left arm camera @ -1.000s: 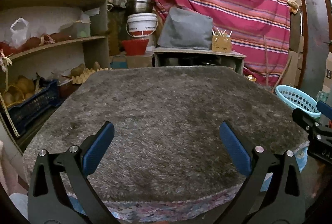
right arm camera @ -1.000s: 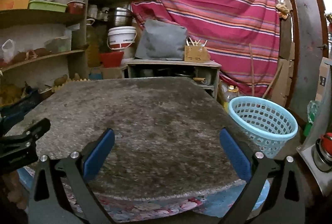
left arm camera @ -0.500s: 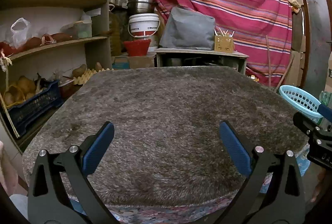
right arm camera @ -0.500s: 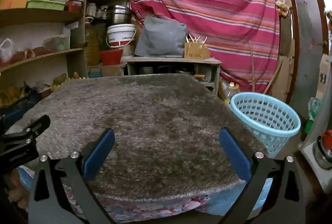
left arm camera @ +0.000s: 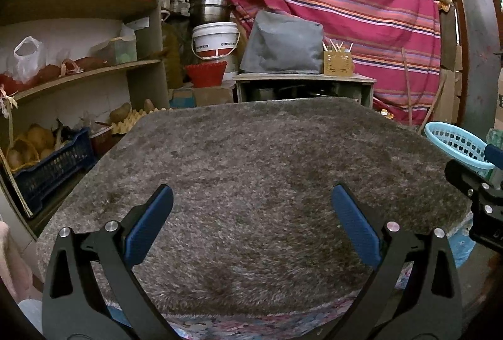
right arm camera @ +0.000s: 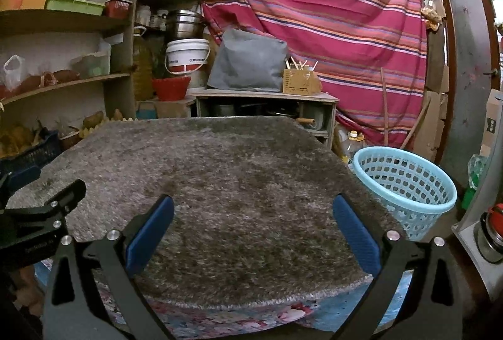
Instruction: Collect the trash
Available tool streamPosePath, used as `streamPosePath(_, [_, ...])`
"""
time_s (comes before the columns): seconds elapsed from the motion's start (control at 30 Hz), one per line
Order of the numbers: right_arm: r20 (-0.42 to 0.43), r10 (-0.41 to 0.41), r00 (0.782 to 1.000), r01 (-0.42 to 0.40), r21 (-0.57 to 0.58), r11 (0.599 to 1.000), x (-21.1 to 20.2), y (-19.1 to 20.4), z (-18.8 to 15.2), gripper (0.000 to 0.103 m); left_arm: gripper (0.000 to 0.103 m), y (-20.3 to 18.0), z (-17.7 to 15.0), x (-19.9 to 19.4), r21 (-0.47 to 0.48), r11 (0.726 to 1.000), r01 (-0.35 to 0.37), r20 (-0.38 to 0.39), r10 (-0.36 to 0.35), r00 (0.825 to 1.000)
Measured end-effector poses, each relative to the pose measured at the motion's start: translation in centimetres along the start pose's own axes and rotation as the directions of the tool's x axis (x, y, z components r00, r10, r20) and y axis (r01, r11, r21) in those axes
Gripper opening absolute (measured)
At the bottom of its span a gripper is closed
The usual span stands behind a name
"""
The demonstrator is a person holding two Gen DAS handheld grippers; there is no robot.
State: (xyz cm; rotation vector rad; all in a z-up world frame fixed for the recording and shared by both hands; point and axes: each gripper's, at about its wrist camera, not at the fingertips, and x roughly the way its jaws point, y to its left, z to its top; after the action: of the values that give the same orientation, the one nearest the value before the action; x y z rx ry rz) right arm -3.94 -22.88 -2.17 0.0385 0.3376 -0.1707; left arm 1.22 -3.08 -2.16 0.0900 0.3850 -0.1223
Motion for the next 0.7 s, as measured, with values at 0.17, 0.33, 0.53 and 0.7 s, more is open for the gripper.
streamPosePath(0.17, [0.006,0.005,1.0,-0.005,-0.003,1.0,-0.07,-0.14,0.0,0.099,0.098,0.24,0.14,-0.28,-0.005,1.0,-0.003,0.019,0.003,1.0])
streamPosePath(0.33, [0.01,0.01,1.0,-0.01,-0.003,1.0,-0.12,-0.12,0.05,0.099,0.098,0.41,0.29,-0.39,-0.003,1.0,-0.007,0.029,0.007,1.0])
streamPosePath(0.53, [0.012,0.014,1.0,-0.014,0.003,1.0,-0.19,-0.16,0.09,0.099,0.098,0.4,0.26,-0.46,-0.002,1.0,-0.007,0.031,0.007,0.999])
streamPosePath(0.7, [0.007,0.021,1.0,-0.021,0.018,1.0,-0.08,-0.39,0.2,0.099,0.098,0.33,0.33,-0.62,0.002,1.0,-0.012,0.037,0.012,0.999])
